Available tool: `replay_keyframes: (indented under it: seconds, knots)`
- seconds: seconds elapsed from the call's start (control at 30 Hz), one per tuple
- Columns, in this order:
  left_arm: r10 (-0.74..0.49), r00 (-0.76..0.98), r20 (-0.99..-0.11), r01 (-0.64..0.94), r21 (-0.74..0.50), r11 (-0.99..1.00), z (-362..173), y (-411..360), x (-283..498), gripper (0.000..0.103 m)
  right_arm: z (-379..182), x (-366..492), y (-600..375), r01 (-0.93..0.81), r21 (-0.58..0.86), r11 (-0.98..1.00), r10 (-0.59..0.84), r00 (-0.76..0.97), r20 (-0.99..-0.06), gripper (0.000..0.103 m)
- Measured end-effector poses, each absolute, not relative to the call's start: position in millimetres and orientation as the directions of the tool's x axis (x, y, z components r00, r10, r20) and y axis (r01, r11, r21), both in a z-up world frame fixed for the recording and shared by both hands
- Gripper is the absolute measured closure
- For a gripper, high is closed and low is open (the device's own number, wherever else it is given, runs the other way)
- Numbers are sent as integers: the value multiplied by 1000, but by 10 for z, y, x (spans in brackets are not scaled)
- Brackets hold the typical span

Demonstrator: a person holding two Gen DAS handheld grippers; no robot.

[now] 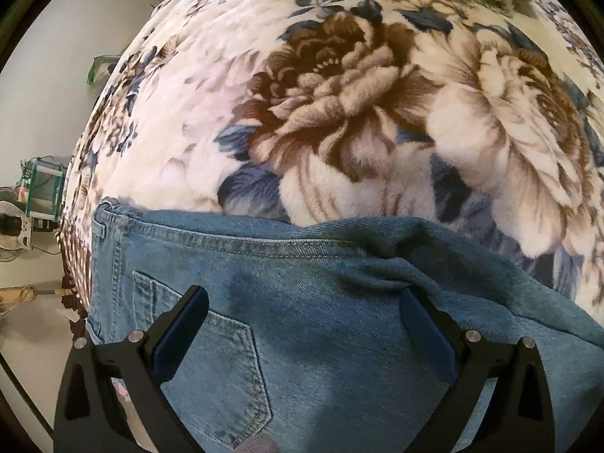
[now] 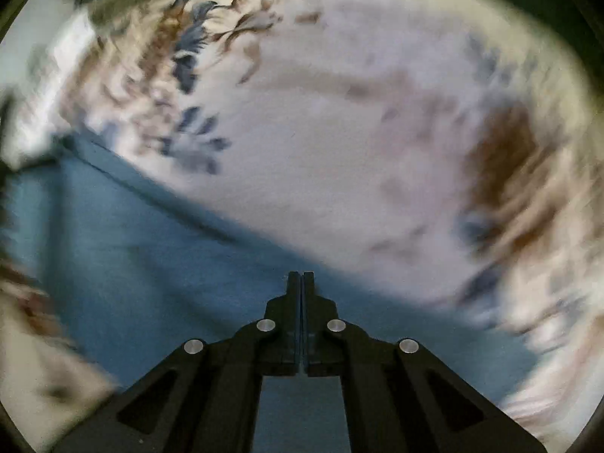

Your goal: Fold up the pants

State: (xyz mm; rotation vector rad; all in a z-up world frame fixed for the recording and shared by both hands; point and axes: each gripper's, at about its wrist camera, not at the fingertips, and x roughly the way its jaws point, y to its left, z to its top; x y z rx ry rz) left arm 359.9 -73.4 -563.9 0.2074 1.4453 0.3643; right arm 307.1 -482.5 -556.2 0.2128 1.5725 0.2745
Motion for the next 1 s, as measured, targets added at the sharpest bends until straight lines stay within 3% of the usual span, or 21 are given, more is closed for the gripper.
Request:
replay_keyframes:
  seconds: [0.03, 0.1, 0.3, 0.33, 0.37, 0.4, 0.43, 0.67, 0.83, 1.0]
  knots:
    - [370, 89, -925, -112, 359, 926, -5623, -751, 3597, 0, -5563, 3095, -4855, -46, 301, 952, 301, -26, -953, 93]
    - [371, 104, -923, -107, 360, 927, -5576, -792, 3579, 0, -5509, 3136, -4828, -126, 258, 958, 258, -22, -966, 60]
    - [346, 149, -926, -71, 339, 938, -5422, -1059, 3488, 0, -5626, 3261, -4650, -359, 209, 909, 159, -164, -974, 57]
    - [345, 153, -926, -63, 339, 939, -5428, -1085, 3485, 0, -5629, 3249, -4641, -385, 199, 901, 142, -171, -975, 57]
    - [346, 153, -926, -54, 342, 938, -5446, -1131, 3478, 0, -5618, 3232, -4648, -402, 179, 898, 126, -157, -980, 67]
    - [349, 150, -925, -47, 346, 937, -5473, -1166, 3475, 0, -5589, 3222, -4649, -419, 144, 896, 97, -131, -987, 88]
    - [349, 147, -926, -43, 346, 937, -5492, -1175, 3475, 0, -5572, 3210, -4651, -428, 124, 895, 81, -117, -990, 98]
    - [339, 136, -931, -41, 337, 941, -5555, -1206, 3462, 0, -5312, 2950, -4717, -412, 34, 911, 56, 41, -998, 101]
    - [339, 143, -930, -33, 338, 940, -5521, -1216, 3445, 0, -5137, 2863, -4931, -288, 117, 950, 140, 60, -988, 101]
    - [341, 159, -927, -33, 340, 940, -5442, -1246, 3411, 0, -4978, 2955, -5198, -250, 88, 964, 119, 111, -987, 103]
